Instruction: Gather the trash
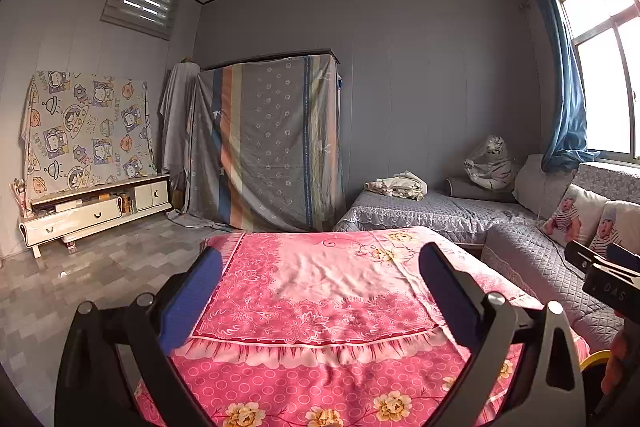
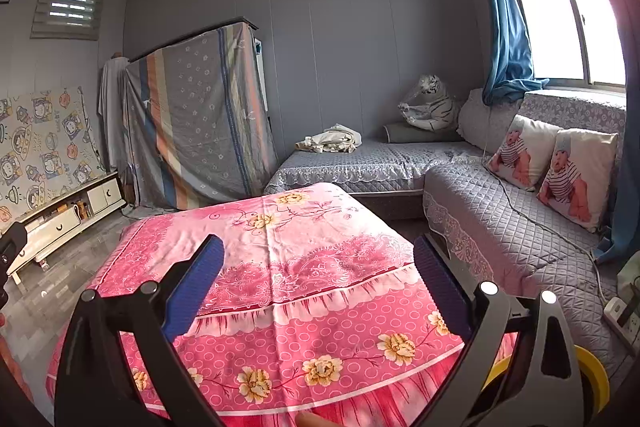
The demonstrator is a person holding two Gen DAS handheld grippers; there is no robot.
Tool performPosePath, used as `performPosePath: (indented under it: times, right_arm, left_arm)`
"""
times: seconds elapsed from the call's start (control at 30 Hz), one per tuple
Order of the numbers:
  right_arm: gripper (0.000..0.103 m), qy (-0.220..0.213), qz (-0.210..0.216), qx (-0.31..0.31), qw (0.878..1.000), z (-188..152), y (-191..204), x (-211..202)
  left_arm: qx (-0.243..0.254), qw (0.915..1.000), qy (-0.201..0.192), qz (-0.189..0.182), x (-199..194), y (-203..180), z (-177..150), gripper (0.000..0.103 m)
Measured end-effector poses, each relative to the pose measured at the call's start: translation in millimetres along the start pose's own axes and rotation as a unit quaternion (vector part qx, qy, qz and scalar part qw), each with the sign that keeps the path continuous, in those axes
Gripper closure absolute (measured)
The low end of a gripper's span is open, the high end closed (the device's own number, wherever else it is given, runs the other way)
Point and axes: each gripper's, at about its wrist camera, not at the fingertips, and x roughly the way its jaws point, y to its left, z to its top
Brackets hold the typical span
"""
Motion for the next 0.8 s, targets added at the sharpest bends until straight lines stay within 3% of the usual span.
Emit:
performPosePath:
  times: [0.27,0.8]
  right_arm:
    - [0.011,0.023,0.003,0.002,1.000,-21,1,9]
    - [0.011,0.030,0.003,0.005,1.000,-27,1,14]
  left_arm:
    - [0.004,0.9999,0.004,-0.014,2,-7,-8,0.008]
    - [-0.011,0.9993,0.007,-0.035,5,-4,-9,0.008]
